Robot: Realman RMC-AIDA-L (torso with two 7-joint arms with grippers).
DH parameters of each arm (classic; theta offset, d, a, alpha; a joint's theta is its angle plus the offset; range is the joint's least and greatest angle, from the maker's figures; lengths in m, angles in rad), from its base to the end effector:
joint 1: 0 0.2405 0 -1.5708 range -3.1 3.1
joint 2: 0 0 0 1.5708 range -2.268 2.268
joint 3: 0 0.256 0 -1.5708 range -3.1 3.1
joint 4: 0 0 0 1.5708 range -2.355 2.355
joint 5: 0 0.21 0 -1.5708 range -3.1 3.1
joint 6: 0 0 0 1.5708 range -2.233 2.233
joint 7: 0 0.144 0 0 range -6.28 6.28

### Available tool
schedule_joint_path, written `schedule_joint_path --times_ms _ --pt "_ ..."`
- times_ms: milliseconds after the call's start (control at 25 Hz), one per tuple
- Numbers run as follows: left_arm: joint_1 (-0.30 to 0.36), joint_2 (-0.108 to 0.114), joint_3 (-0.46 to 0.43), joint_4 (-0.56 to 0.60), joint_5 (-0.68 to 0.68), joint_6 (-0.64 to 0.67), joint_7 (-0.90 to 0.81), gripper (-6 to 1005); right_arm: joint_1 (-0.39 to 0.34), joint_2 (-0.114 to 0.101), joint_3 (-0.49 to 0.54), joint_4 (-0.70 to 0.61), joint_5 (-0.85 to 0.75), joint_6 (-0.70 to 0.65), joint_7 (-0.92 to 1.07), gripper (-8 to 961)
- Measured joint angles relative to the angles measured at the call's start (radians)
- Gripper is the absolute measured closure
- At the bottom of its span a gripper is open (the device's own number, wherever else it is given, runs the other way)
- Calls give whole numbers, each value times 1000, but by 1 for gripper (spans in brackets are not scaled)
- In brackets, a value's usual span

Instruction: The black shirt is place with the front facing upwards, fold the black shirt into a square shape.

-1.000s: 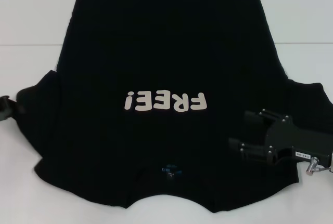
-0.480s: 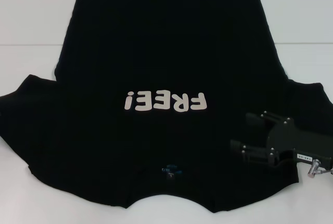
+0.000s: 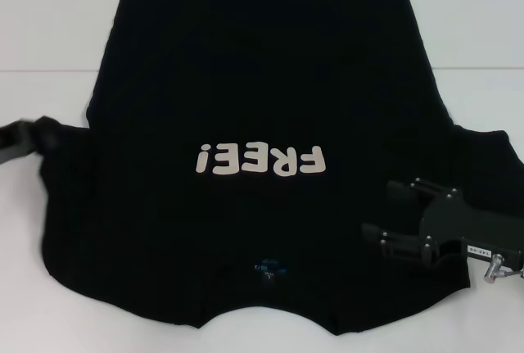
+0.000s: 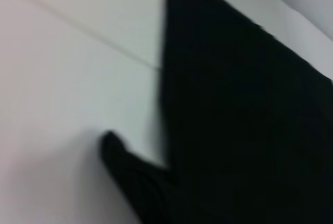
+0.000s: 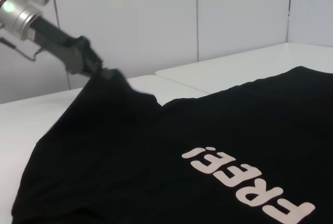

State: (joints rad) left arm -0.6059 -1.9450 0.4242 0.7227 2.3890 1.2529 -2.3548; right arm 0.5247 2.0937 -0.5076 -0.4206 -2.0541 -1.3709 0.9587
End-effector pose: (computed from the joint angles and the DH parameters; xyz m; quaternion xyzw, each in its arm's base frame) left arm -0.3363 0.3836 0.0966 -0.6988 -0.6289 -0.1853 0.2859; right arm 0.2994 0.3206 -0.0337 -0.9350 0.1643 0.2174 0.2272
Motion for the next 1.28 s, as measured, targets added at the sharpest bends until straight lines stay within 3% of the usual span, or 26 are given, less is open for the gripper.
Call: schedule_joint_path --times_ms 120,160,200,360,600,840,960,1080,1280 --pt "-31 -45 77 69 -1 30 3 985 -1 -1 0 6 0 2 0 67" --pt "-31 -45 77 69 -1 30 3 984 -2 -1 0 6 0 1 0 68" --pt "-44 -70 116 90 -1 38 4 984 -4 -1 0 7 0 1 0 68" --pt "-56 -99 156 86 -2 34 31 983 -9 -1 0 9 0 0 0 67" --pt "-60 -109 159 11 -98 54 105 911 -11 -1 0 14 0 2 0 68" --pt "13 -81 156 -77 -408 209 439 795 -20 -3 13 2 8 2 28 67" --pt "61 -93 157 -91 -472 270 647 737 -30 -9 14 -65 6 3 168 67" --pt "99 -109 177 -92 -473 294 820 678 -36 -21 8 -200 -40 5 467 67" --pt "137 -128 227 -98 -455 321 1026 472 10 -93 5 -392 -274 -14 1072 68"
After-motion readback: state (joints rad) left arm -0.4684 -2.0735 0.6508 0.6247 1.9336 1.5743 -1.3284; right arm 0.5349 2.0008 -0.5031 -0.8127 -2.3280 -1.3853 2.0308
